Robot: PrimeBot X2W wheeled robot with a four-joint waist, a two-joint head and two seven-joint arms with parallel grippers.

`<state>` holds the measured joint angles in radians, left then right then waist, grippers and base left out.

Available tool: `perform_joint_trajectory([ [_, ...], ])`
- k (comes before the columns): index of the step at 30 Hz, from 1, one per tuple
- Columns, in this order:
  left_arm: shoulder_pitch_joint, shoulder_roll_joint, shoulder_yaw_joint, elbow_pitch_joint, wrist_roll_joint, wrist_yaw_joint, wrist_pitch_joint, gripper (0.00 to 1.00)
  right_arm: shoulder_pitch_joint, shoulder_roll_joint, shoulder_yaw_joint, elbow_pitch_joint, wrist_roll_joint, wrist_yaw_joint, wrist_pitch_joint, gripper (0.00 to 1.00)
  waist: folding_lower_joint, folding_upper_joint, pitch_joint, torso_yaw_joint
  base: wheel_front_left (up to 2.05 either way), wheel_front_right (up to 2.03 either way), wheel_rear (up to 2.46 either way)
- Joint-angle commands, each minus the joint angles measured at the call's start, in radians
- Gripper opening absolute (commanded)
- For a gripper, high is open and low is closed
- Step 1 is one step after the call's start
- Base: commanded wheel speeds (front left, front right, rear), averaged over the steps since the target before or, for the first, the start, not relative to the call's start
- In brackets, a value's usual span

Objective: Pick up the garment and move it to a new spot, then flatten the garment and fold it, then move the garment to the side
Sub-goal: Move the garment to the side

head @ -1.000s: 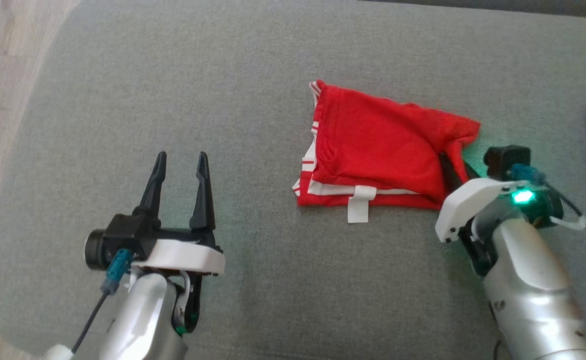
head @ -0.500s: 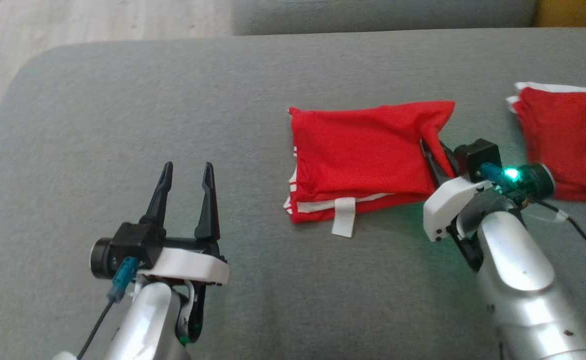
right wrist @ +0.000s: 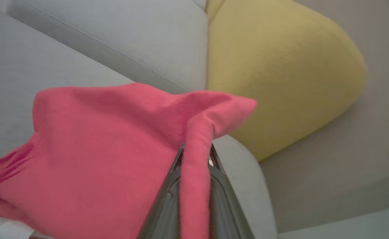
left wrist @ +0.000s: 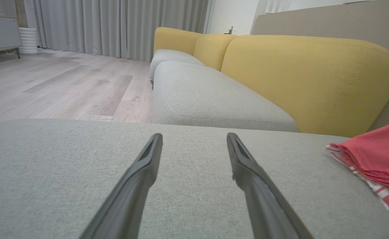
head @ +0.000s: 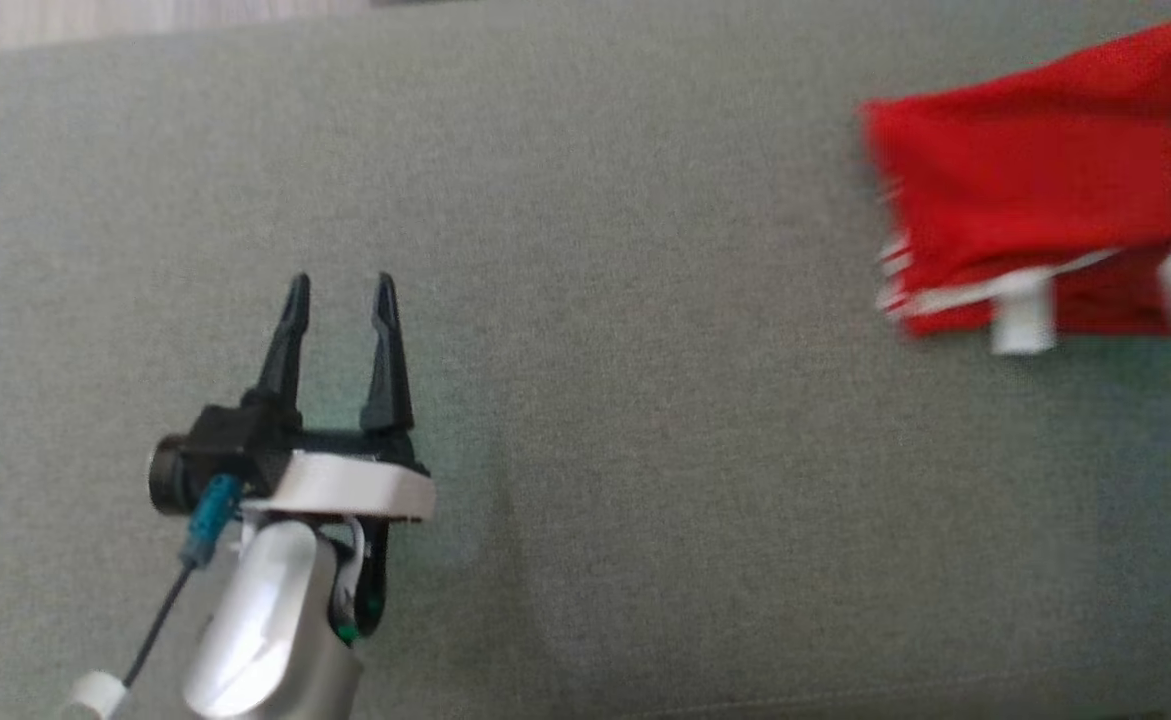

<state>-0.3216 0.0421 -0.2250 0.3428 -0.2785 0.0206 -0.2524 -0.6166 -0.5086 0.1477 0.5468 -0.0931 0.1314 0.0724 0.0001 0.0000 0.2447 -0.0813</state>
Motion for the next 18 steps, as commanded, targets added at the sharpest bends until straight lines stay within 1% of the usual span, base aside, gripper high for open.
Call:
perform_joint_trajectory([
  [1, -0.044, 0.008, 0.036, -0.034, 0.005, -0.006, -0.009, 1.00, -0.028, -0.052, -0.015, -0.020, 0.010, -0.001, 0.005, 0.00, -0.0001, 0.0000, 0.042, 0.002, 0.00, 0.00, 0.00],
  [4, -0.065, 0.008, 0.043, -0.035, 0.008, -0.014, -0.009, 1.00, -0.052, -0.117, -0.074, 0.018, 0.010, -0.001, 0.019, 0.00, -0.0001, 0.0000, 0.079, 0.014, 0.00, 0.00, 0.00],
  [7, -0.080, 0.008, 0.055, -0.033, 0.011, -0.018, -0.009, 1.00, -0.078, -0.152, -0.128, 0.055, 0.003, -0.001, 0.022, 0.00, -0.0001, 0.0000, 0.107, 0.022, 0.00, 0.00, 0.00],
  [11, -0.089, 0.008, 0.064, -0.030, 0.013, -0.024, -0.009, 1.00, -0.083, -0.157, -0.148, 0.088, -0.010, -0.001, 0.029, 0.00, -0.0001, 0.0000, 0.125, 0.028, 0.00, 0.00, 0.00],
  [17, -0.094, 0.008, 0.071, -0.027, 0.014, -0.027, -0.009, 1.00, -0.080, -0.141, -0.172, 0.111, -0.026, -0.001, 0.027, 0.00, -0.0001, 0.0000, 0.130, 0.029, 0.00, 0.00, 0.00],
  [18, -0.095, 0.008, 0.072, -0.025, 0.014, -0.027, -0.009, 1.00, -0.080, -0.136, -0.177, 0.112, -0.029, -0.001, 0.026, 0.13, -0.0001, 0.0000, 0.129, 0.029, 0.00, 0.00, 0.00],
])
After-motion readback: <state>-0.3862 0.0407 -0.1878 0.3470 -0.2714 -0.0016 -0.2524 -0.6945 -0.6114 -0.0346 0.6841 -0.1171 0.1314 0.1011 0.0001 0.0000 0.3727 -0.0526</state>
